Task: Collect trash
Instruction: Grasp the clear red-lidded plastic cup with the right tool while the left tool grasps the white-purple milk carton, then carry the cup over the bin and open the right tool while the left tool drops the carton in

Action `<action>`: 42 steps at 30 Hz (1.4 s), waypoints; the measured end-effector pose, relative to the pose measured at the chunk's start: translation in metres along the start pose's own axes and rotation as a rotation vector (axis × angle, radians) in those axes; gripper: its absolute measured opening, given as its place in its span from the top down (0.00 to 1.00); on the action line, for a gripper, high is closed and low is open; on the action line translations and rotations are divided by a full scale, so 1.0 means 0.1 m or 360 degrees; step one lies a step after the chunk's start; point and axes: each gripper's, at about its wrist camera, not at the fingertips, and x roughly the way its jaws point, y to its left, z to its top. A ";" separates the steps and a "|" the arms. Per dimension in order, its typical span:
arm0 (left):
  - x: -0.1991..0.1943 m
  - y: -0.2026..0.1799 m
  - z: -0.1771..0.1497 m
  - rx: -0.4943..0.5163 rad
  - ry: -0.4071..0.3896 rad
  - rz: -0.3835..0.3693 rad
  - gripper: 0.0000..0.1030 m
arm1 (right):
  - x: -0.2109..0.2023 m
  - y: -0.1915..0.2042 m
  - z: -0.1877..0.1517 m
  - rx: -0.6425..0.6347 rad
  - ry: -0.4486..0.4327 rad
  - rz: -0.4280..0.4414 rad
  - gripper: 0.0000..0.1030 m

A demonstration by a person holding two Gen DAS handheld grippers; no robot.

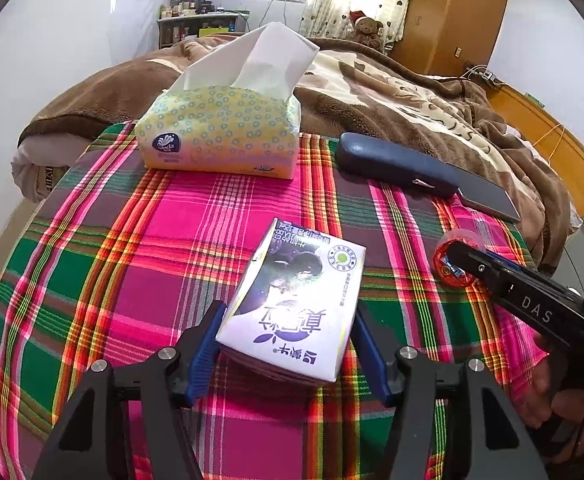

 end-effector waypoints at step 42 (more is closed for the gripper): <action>-1.39 -1.84 -0.71 0.0412 -0.0258 -0.0306 0.40 | -1.82 -1.09 -0.69 0.0183 -0.0411 -0.0089 0.63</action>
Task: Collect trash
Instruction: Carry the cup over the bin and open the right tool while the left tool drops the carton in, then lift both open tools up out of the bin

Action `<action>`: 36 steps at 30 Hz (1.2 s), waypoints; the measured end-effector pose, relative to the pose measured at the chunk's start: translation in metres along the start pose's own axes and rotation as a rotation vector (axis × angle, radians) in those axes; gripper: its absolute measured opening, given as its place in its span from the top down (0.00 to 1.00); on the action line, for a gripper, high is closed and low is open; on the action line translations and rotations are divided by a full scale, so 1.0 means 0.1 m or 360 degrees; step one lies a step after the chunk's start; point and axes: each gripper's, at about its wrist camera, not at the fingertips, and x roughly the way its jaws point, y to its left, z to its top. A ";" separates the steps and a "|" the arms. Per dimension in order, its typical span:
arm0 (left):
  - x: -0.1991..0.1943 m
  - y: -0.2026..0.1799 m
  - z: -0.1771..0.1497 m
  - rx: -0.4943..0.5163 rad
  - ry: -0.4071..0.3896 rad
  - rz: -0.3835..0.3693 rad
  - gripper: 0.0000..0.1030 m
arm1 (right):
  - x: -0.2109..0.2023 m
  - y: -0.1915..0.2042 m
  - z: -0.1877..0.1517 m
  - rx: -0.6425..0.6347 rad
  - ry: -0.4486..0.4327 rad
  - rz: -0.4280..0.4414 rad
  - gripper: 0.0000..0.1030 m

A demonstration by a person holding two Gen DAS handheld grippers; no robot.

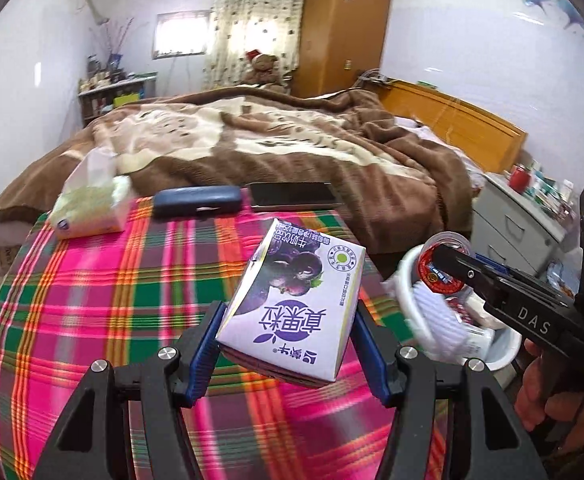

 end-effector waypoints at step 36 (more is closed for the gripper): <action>1.20 -1.86 0.07 0.0275 0.0318 -0.0324 0.38 | -0.11 -1.49 -0.19 0.0152 0.0256 -0.0371 0.58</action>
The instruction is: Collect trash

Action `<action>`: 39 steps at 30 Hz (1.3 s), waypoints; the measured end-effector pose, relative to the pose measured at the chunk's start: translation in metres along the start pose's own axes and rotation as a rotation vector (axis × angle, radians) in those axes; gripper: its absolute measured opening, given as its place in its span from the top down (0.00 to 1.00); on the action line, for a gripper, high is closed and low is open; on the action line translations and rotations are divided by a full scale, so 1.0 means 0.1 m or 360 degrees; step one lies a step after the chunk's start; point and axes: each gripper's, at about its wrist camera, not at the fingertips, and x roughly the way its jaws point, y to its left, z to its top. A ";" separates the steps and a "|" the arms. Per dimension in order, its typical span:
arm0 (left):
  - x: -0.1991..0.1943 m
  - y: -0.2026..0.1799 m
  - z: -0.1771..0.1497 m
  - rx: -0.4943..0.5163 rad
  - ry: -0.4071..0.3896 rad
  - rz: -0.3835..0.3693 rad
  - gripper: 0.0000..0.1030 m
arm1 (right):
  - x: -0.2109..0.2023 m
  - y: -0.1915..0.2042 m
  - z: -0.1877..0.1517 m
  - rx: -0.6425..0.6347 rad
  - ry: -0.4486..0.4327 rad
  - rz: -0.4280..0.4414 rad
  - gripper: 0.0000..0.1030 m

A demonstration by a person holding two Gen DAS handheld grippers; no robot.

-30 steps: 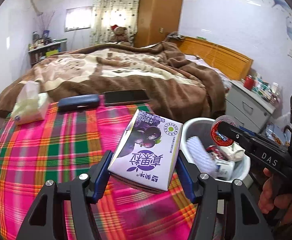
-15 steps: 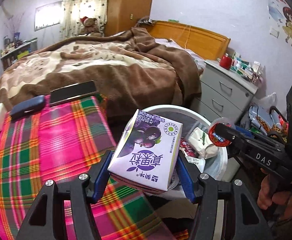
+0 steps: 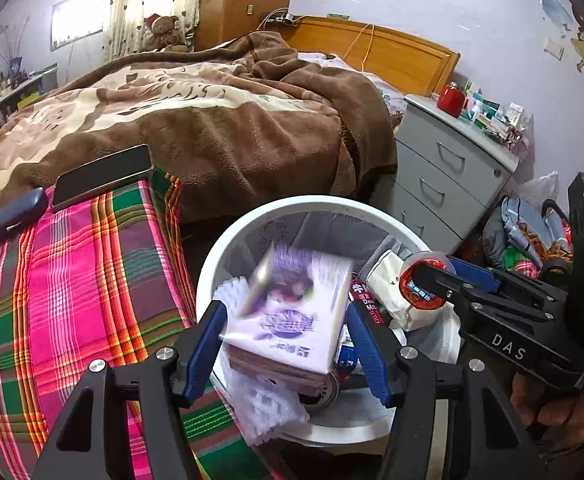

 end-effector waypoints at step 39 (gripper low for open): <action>-1.13 0.28 -0.91 -0.0128 -0.0307 0.0378 0.29 | -0.73 0.56 -0.54 -0.0065 -0.0312 0.0027 0.43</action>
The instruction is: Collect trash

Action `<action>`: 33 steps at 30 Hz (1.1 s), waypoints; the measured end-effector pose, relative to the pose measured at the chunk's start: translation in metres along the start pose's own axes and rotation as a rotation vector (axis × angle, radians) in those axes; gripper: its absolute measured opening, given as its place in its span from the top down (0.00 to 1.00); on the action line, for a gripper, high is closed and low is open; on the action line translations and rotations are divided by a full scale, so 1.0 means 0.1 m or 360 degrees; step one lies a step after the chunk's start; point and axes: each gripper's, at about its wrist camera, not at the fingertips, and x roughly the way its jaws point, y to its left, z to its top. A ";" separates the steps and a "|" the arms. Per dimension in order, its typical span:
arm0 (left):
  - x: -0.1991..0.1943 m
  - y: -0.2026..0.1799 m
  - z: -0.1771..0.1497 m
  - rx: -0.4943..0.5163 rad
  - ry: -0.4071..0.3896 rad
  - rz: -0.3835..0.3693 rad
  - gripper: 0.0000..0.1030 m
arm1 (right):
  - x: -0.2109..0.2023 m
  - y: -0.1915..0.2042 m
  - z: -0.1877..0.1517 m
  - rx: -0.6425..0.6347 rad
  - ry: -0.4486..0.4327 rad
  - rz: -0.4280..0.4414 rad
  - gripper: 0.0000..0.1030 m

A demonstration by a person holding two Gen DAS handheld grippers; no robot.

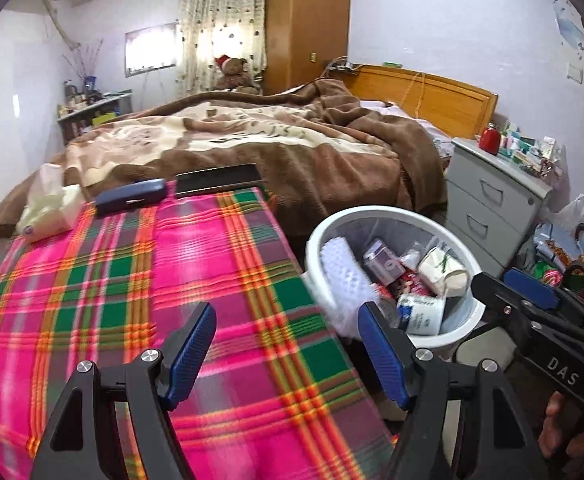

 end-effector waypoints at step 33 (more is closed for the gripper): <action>-0.44 0.21 -0.46 -0.0051 -0.0129 0.0132 0.29 | -0.21 0.40 -0.36 -0.0046 -0.0085 0.0015 0.43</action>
